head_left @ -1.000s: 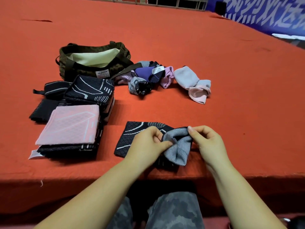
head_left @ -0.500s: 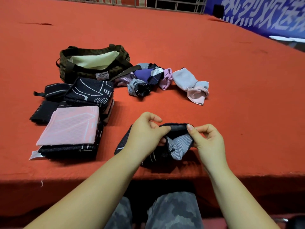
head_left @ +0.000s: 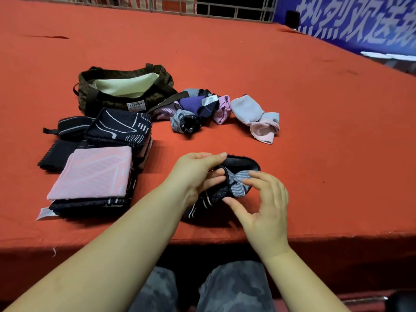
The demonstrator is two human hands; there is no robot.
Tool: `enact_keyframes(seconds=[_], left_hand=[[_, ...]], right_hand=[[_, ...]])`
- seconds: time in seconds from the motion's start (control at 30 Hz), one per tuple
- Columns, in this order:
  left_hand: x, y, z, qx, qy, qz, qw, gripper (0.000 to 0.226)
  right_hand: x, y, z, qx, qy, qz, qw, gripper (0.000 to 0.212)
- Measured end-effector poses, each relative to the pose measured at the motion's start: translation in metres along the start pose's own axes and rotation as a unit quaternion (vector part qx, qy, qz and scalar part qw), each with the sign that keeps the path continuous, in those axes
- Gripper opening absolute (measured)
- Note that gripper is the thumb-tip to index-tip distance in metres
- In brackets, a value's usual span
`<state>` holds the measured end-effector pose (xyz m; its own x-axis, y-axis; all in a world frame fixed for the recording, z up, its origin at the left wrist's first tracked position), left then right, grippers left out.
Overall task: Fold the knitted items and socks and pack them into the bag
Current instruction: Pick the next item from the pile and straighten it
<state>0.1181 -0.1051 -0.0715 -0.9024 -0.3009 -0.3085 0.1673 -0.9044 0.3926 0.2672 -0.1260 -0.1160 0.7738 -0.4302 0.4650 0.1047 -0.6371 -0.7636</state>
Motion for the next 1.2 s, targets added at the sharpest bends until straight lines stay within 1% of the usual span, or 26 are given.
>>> enact_keyframes(seconds=[0.07, 0.17, 0.27, 0.37, 0.47, 0.5, 0.57, 0.63, 0.7, 0.73, 0.77, 0.8, 0.87, 0.9, 0.93, 0.97, 1.0, 1.03, 1.07, 1.1, 1.13, 1.2], left_hand=[[0.003, 0.0, 0.008, 0.001, -0.005, 0.005, 1.0, 0.035], [0.01, 0.0, 0.02, -0.009, -0.011, 0.012, 1.0, 0.036], [0.019, -0.003, 0.029, -0.029, -0.03, 0.025, 0.999, 0.046], [0.025, -0.002, 0.033, -0.052, -0.044, 0.029, 0.997, 0.036], [0.025, 0.001, 0.033, -0.078, -0.066, 0.019, 0.995, 0.025], [0.024, 0.002, 0.033, -0.09, -0.07, 0.012, 0.993, 0.022], [0.022, 0.004, 0.033, -0.125, -0.09, -0.008, 0.988, 0.018], [0.022, 0.005, 0.027, -0.177, -0.14, -0.02, 0.974, 0.013], [0.026, 0.005, 0.012, -0.237, -0.232, -0.023, 0.943, 0.01], [0.029, 0.006, 0.0, -0.259, -0.297, -0.031, 0.919, 0.009], [0.033, 0.007, -0.015, -0.269, -0.374, -0.044, 0.887, 0.011], [0.036, 0.008, -0.03, -0.276, -0.451, -0.064, 0.847, 0.018], [0.04, 0.009, -0.06, -0.281, -0.569, -0.117, 0.764, 0.046], [0.039, 0.009, -0.071, -0.278, -0.613, -0.137, 0.727, 0.06], [0.039, 0.008, -0.081, -0.267, -0.654, -0.152, 0.691, 0.069], [0.037, 0.008, -0.089, -0.256, -0.691, -0.163, 0.656, 0.068], [0.035, 0.008, -0.096, -0.247, -0.718, -0.172, 0.628, 0.061], [0.033, 0.008, -0.1, -0.243, -0.73, -0.179, 0.613, 0.053], [0.031, 0.01, -0.1, -0.246, -0.731, -0.18, 0.611, 0.049], [0.031, 0.01, -0.099, -0.249, -0.724, -0.175, 0.619, 0.049], [0.033, 0.009, -0.095, -0.25, -0.713, -0.161, 0.635, 0.05], [0.046, -0.002, -0.085, -0.238, -0.702, -0.095, 0.664, 0.047]], right_hand=[[-0.004, -0.008, -0.005, 0.029, 0.003, 0.015, 0.999, 0.037], [-0.011, -0.017, -0.011, 0.05, -0.009, 0.028, 0.998, 0.029], [-0.013, -0.025, -0.014, 0.074, -0.014, 0.036, 0.997, 0.021], [-0.015, -0.03, -0.015, 0.094, 0.009, 0.014, 0.995, 0.012], [-0.013, -0.03, -0.017, 0.09, 0.015, 0.002, 0.996, 0.028], [-0.012, -0.03, -0.018, 0.087, 0.013, 0.003, 0.996, 0.03], [-0.008, -0.029, -0.02, 0.076, 0.014, 0.01, 0.997, 0.026], [-0.004, -0.026, -0.017, 0.047, 0.007, 0.018, 0.999, 0.025], [0.003, -0.017, -0.008, 0.011, 0.002, 0.021, 1.0, 0.028], [0.006, -0.009, -0.001, -0.008, 0.003, 0.019, 1.0, 0.027], [0.01, 0.001, 0.007, -0.03, 0.005, 0.017, 0.999, 0.025], [0.013, 0.011, 0.014, -0.056, 0.007, 0.016, 0.998, 0.024], [0.019, 0.03, 0.024, -0.108, 0.003, 0.02, 0.994, 0.024], [0.021, 0.036, 0.026, -0.121, 0.001, 0.023, 0.992, 0.024], [0.023, 0.039, 0.025, -0.125, 0.003, 0.022, 0.992, 0.025], [0.023, 0.039, 0.023, -0.121, 0.009, 0.016, 0.992, 0.024], [0.022, 0.039, 0.02, -0.117, 0.016, 0.004, 0.993, 0.024], [0.021, 0.037, 0.018, -0.117, 0.025, -0.012, 0.993, 0.024], [0.018, 0.036, 0.016, -0.121, 0.036, -0.032, 0.991, 0.026], [0.014, 0.036, 0.016, -0.133, 0.052, -0.053, 0.988, 0.029], [0.01, 0.036, 0.018, -0.152, 0.074, -0.078, 0.982, 0.033], [0.002, 0.037, 0.026, -0.202, 0.122, -0.142, 0.961, 0.041]])
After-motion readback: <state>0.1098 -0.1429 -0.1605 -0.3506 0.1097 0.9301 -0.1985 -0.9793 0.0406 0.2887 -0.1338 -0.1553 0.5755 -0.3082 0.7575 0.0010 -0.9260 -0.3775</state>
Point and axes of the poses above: each hand's wrist, its own y-axis away from the middle knuckle, its own x-axis out of the back of the hand, z = x × y, the point moved 3 cm from there along -y, towards the middle knuckle
